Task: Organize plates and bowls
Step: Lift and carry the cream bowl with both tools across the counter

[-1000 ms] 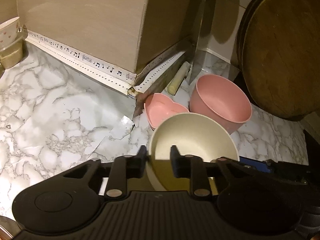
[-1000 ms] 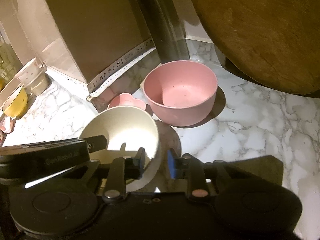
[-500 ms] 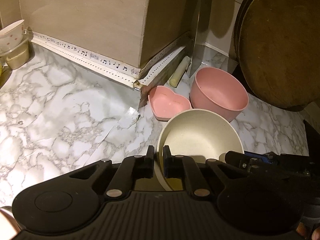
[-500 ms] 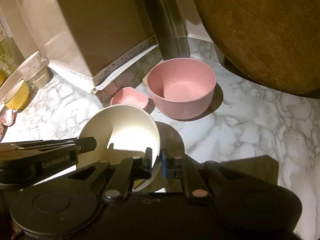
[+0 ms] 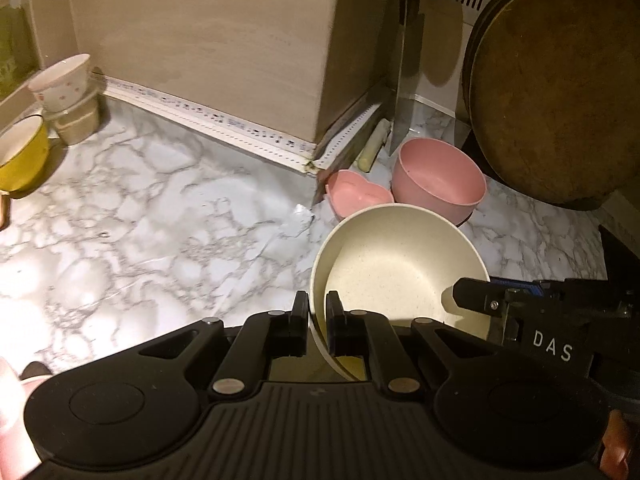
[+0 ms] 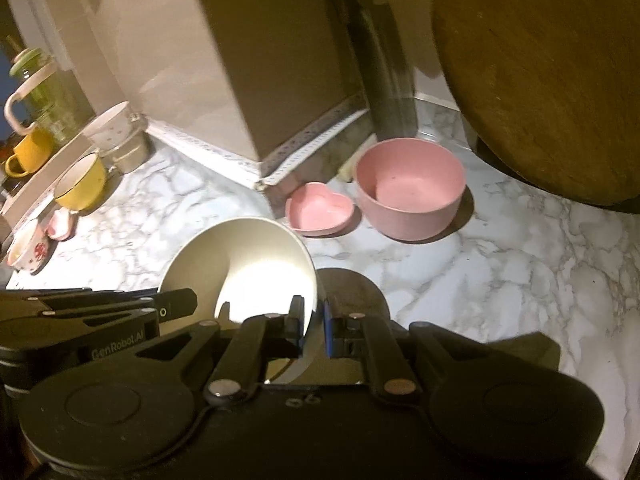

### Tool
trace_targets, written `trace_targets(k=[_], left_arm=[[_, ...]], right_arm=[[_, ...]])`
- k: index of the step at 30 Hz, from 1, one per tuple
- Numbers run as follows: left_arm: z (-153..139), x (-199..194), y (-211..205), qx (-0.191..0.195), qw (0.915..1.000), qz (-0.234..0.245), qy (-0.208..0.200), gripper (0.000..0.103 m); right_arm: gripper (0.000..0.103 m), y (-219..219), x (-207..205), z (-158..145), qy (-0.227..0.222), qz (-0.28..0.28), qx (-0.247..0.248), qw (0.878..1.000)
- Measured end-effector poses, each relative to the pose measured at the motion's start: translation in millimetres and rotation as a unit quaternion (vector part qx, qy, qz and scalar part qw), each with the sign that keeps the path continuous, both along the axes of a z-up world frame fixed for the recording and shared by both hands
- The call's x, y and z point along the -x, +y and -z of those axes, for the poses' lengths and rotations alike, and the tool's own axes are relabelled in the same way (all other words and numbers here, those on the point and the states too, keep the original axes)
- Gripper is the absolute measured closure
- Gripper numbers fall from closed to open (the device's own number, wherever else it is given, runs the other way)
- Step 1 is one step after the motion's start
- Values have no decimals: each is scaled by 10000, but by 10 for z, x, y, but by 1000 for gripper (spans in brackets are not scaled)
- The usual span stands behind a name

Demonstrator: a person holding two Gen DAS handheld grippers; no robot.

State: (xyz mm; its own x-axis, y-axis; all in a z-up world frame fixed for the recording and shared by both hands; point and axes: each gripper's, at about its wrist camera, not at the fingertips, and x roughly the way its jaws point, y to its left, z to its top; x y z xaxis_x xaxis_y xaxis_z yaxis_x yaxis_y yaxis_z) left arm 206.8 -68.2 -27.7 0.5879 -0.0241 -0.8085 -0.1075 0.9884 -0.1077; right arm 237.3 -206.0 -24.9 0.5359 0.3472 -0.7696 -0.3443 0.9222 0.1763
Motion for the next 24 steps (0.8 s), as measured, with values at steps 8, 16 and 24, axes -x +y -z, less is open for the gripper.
trace_targets(k=[8,16,24], left_arm=[[-175,297,215,-135,9999,-93,44,95],[-346,552,473,-175,9994,-311,37,95],[-439,786,716,-226,9981,-578,8,95]], right_arm=[[95,246,235,-159,-57,-367,7,9993],[95,498,442,-283,-63,-709,-51,9974],[94,771,607,-366,-115,-998,-119,9949]])
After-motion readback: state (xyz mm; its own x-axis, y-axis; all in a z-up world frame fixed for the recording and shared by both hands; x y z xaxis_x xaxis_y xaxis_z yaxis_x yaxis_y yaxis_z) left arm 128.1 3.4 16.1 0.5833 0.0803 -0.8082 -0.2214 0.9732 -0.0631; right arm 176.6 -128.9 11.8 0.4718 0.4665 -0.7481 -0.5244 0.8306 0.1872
